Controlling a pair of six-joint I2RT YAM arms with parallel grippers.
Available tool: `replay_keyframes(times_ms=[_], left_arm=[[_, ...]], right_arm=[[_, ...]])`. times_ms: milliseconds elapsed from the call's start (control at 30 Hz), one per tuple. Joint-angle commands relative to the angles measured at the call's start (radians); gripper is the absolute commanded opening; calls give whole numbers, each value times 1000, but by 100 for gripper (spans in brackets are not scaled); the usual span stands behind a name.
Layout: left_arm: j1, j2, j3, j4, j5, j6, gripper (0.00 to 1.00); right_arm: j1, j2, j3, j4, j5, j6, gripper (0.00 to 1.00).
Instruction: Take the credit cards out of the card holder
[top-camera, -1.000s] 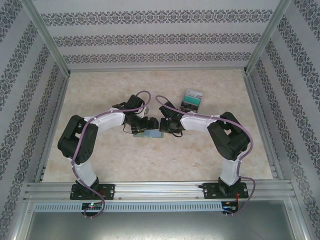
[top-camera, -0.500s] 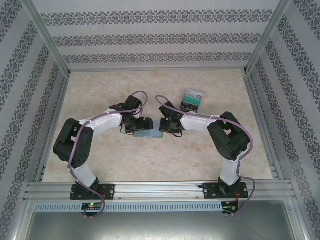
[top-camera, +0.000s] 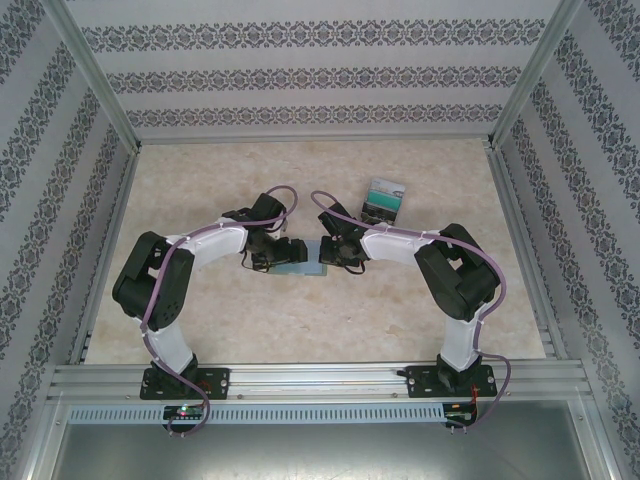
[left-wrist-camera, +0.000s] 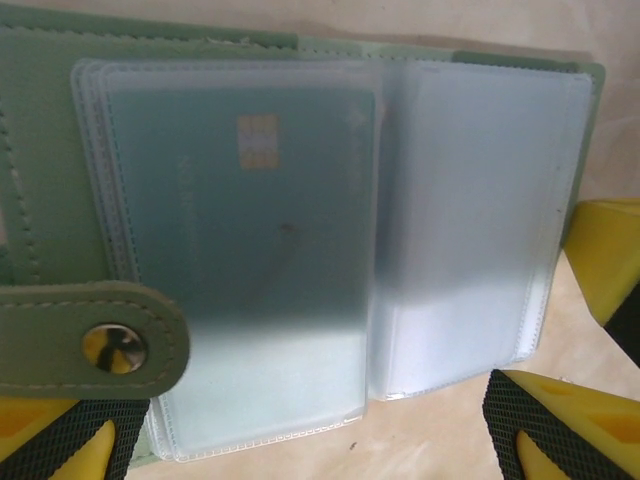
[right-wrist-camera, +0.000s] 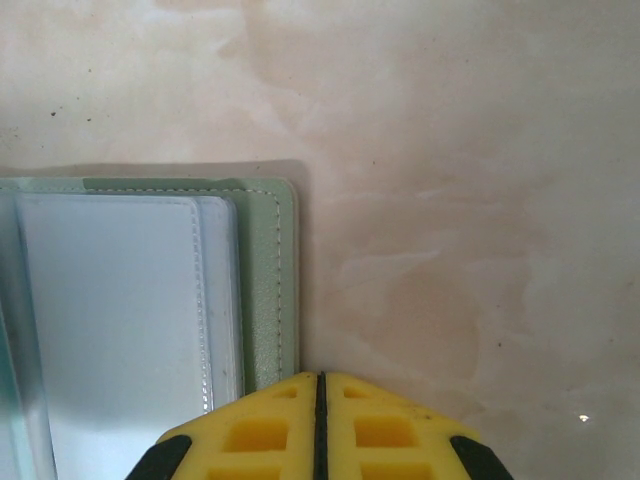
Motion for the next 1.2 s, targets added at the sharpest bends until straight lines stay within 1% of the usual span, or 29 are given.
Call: replay_keyframes(times_ms=[0,100,200,533,633,833,1000,1167], left_arm=[[6,19,9,43,93,2,89],[4,5,2,72,129,3,89],[3,-11,0,80,140,7,90],[3,-34,1,57,118,11,97],[3,-45,2,44,106,17,100],[6,-83,-10,19,65,22,100],[23,-131,-17,1,59,28,100],[69,-170,-52,3,43,27,100]], right_arm=[[29,49,11,11,-44,19,3],[30,50,10,13,-45,19,3],[29,50,8,13,-45,20,3],[30,34,-3,13,-26,24,3],[29,12,-12,11,-7,22,8],[12,-76,-41,7,45,13,16],[-1,-152,-46,6,67,2,26],[10,-164,4,4,41,-15,27]])
